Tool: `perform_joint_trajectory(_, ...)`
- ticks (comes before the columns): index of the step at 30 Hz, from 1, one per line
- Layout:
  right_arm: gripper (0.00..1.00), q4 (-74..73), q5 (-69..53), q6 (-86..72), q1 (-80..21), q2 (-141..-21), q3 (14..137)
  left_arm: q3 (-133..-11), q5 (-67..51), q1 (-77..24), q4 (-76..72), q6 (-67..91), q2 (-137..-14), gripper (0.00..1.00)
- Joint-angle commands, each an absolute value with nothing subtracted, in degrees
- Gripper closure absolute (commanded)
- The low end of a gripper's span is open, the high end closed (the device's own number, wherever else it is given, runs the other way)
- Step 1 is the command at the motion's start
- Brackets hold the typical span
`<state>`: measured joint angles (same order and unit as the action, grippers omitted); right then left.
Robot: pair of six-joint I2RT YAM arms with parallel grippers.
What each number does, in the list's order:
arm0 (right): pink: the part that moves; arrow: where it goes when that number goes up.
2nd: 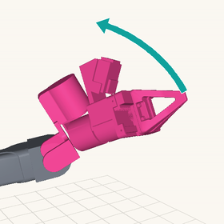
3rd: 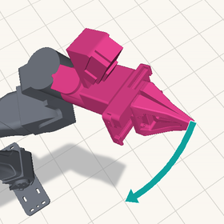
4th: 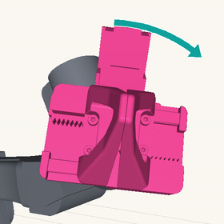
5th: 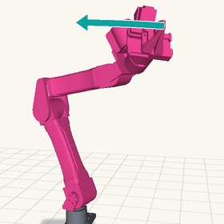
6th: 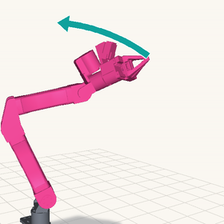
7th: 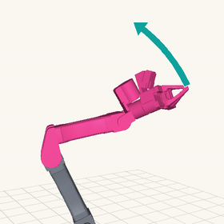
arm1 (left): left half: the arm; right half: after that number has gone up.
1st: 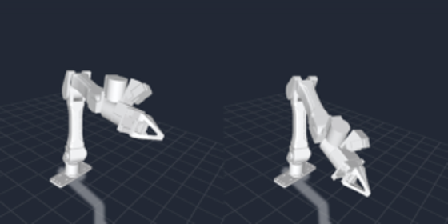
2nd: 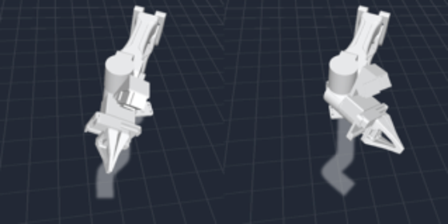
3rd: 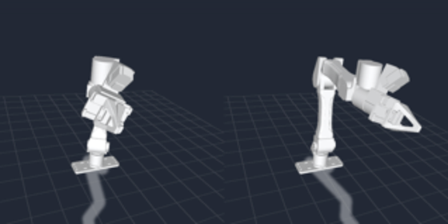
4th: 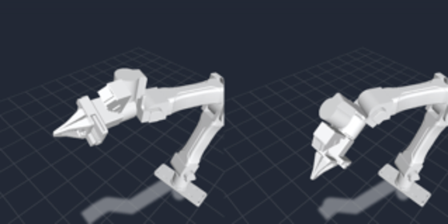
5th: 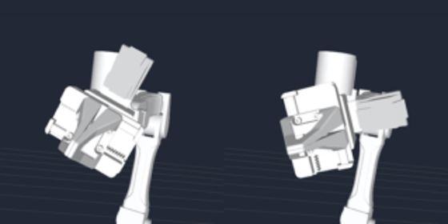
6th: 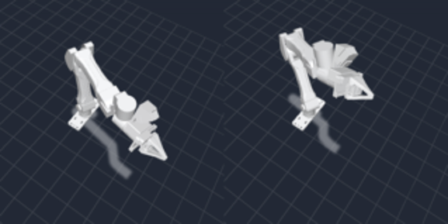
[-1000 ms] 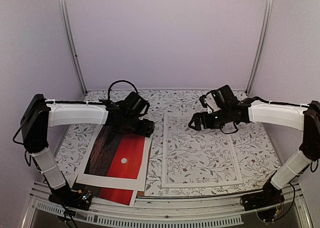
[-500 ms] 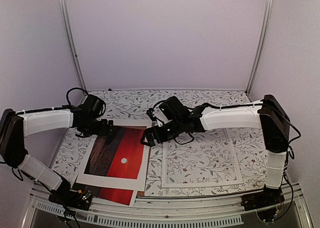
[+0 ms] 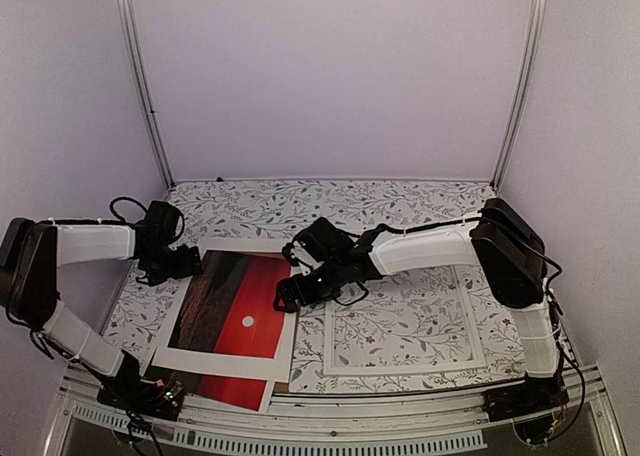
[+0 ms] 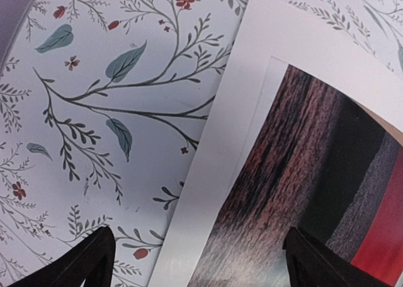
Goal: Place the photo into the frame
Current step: Pick up the mat board from the photo.
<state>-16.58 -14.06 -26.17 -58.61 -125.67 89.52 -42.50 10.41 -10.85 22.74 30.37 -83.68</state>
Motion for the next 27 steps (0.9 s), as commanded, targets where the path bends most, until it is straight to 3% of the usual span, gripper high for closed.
perform_joint_trajectory(1,0.03,-17.23,-14.03,-27.48,-59.10,-127.60,90.91,-41.20,7.18,-8.95,17.84,30.67,-85.78,0.05)
perform_joint_trajectory(12,0.04,-17.36,-14.08,-29.27,-59.15,-128.83,90.97,-38.71,1.87,-8.46,11.84,29.71,-90.87,0.13)
perform_joint_trajectory(27,0.08,-14.54,-16.13,-33.90,-59.21,-130.76,90.77,-33.19,-6.32,-8.56,5.94,29.96,-84.64,0.40)
